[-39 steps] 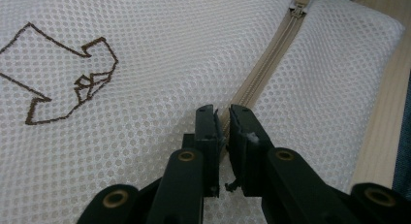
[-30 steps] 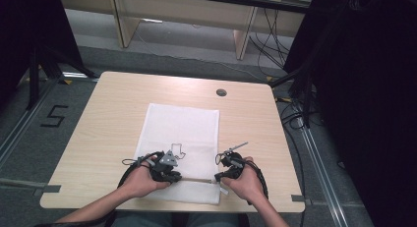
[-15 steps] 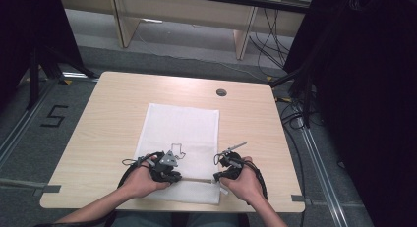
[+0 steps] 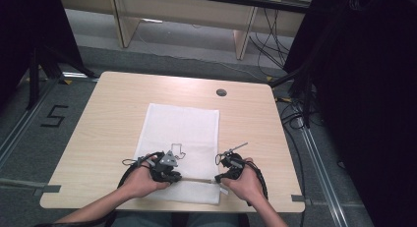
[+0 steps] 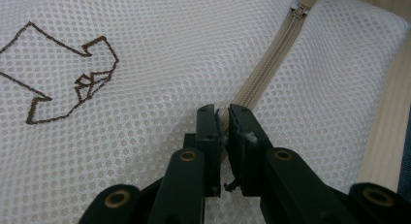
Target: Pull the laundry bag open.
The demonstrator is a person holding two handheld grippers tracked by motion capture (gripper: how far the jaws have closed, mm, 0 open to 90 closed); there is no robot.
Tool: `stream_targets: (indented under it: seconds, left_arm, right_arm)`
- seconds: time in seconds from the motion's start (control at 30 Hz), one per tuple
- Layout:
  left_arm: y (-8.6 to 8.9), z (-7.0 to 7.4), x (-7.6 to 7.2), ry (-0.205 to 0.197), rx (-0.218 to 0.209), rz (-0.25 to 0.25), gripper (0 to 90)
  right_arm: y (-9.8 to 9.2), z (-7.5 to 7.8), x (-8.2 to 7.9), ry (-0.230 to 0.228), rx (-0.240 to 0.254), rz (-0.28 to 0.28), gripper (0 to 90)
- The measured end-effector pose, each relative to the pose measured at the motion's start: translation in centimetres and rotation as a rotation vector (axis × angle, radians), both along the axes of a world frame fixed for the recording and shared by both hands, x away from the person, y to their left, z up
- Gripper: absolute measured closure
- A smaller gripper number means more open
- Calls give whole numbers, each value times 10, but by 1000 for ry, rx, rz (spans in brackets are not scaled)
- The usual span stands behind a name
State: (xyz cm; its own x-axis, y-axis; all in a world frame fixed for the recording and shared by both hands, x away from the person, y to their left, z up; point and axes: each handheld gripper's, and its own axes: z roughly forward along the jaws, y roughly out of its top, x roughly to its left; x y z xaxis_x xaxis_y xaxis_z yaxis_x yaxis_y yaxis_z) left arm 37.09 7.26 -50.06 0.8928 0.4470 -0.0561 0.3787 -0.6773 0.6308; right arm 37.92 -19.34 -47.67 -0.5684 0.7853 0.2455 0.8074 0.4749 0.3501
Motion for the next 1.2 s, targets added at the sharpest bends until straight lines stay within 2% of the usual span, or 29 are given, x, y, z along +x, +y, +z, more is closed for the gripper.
stream_targets:
  seconds: [0.1,0.2,0.27,0.33,0.37,0.43,0.53,0.67,0.77,1.07,1.2]
  left_arm:
    - [0,-1,-1,13,-7,10,825]
    - [0,0,0,-1,1,0,826]
    - [0,-1,-1,13,-6,12,826]
    - [0,-1,-1,12,-6,11,826]
    - [0,-1,-1,12,-6,11,826]
    - [0,-1,-1,11,-6,10,826]
    - [0,-1,-1,11,-6,10,826]
    - [0,-1,-1,11,-5,10,826]
    - [0,-1,-1,7,-2,13,826]
    - [0,-1,-1,6,0,11,829]
    - [0,0,-1,5,6,11,830]
  right_arm:
    - [0,0,0,0,-2,0,900]
    - [0,-1,0,-5,4,1,900]
    - [-1,1,1,-7,29,-4,900]
    - [-2,2,1,8,67,-12,900]
    - [-2,2,1,11,69,-12,900]
    - [-1,1,0,5,58,-12,900]
    - [-2,3,1,-30,13,-17,900]
    - [-4,0,1,20,2,-18,900]
    - [-3,0,0,42,4,-46,900]
    - [-3,-5,3,66,34,-74,900]
    - [-6,-8,5,68,66,-76,900]
